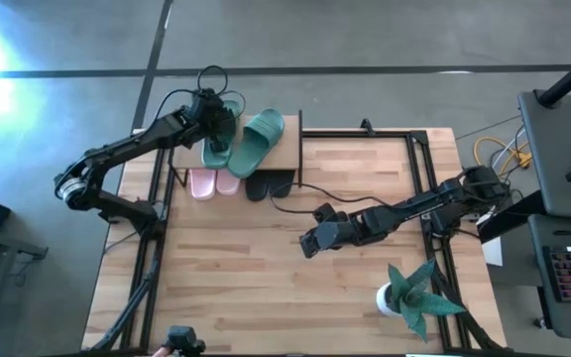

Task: Pick and place slides into the shelf
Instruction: Put the green slide on the shelf

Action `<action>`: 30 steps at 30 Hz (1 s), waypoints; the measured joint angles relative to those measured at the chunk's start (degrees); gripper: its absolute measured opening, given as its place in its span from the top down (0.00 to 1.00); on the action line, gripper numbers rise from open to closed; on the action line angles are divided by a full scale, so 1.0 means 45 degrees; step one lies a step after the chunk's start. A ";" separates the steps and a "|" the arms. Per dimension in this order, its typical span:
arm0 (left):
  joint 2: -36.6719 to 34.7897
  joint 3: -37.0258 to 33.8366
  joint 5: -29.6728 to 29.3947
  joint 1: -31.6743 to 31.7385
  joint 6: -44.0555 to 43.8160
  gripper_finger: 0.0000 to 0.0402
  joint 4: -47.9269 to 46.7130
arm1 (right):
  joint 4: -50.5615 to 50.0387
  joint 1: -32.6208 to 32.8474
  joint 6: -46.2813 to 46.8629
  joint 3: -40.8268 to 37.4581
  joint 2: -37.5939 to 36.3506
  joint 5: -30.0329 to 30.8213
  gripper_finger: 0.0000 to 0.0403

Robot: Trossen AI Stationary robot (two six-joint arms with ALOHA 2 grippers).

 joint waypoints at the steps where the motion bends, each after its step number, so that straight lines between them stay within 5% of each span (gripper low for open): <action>1: 0.0000 0.0000 0.0149 0.0000 -0.0196 1.00 -0.0013 | 0.0001 0.0000 0.0002 -0.0005 0.0000 0.0000 0.44; 15: -0.0049 -0.0007 0.0454 -0.0015 -0.0023 1.00 -0.0348 | 0.0236 -0.0297 0.0089 -0.0010 0.0000 -0.0010 0.44; 22: -0.0049 -0.0010 0.0452 -0.0015 -0.0149 1.00 -0.0362 | 0.2954 -0.1667 -0.0915 -0.0015 -0.0142 -0.0689 0.45; 30: -0.0049 -0.0008 0.0447 -0.0005 -0.0156 1.00 -0.0349 | 0.3362 -0.3718 -0.2296 0.1103 -0.0095 -0.2075 0.62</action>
